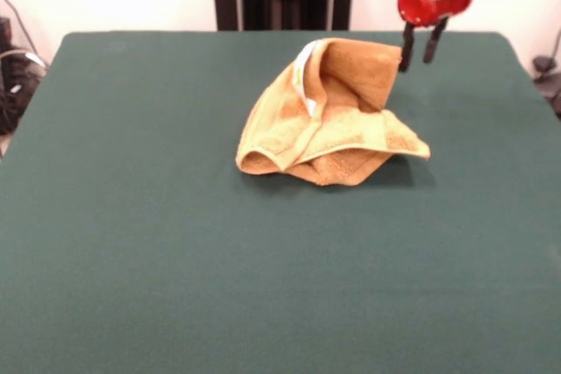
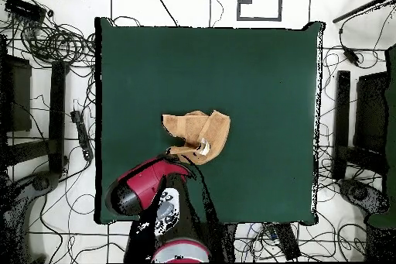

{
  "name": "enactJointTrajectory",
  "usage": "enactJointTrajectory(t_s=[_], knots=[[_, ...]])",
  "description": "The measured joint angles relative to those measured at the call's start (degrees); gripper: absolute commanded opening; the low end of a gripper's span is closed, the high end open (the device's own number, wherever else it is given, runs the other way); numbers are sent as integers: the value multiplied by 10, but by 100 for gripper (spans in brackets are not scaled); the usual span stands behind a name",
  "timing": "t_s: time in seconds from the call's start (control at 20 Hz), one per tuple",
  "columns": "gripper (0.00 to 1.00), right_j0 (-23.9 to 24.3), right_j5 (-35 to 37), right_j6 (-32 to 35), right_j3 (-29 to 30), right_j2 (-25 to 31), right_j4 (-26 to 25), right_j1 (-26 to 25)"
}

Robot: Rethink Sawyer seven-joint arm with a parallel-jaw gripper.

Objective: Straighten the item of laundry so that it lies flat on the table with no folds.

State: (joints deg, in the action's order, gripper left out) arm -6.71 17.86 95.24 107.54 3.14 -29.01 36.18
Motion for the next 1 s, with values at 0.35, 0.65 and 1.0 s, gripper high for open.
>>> enactJointTrajectory(t_s=[0.35, 0.65, 1.0], knots=[[100, 9, -11, 0, 0, 0, -3, -7], [100, 39, -10, 0, 20, 5, -2, 41], [100, 64, 10, 0, 31, 6, 5, 109]])
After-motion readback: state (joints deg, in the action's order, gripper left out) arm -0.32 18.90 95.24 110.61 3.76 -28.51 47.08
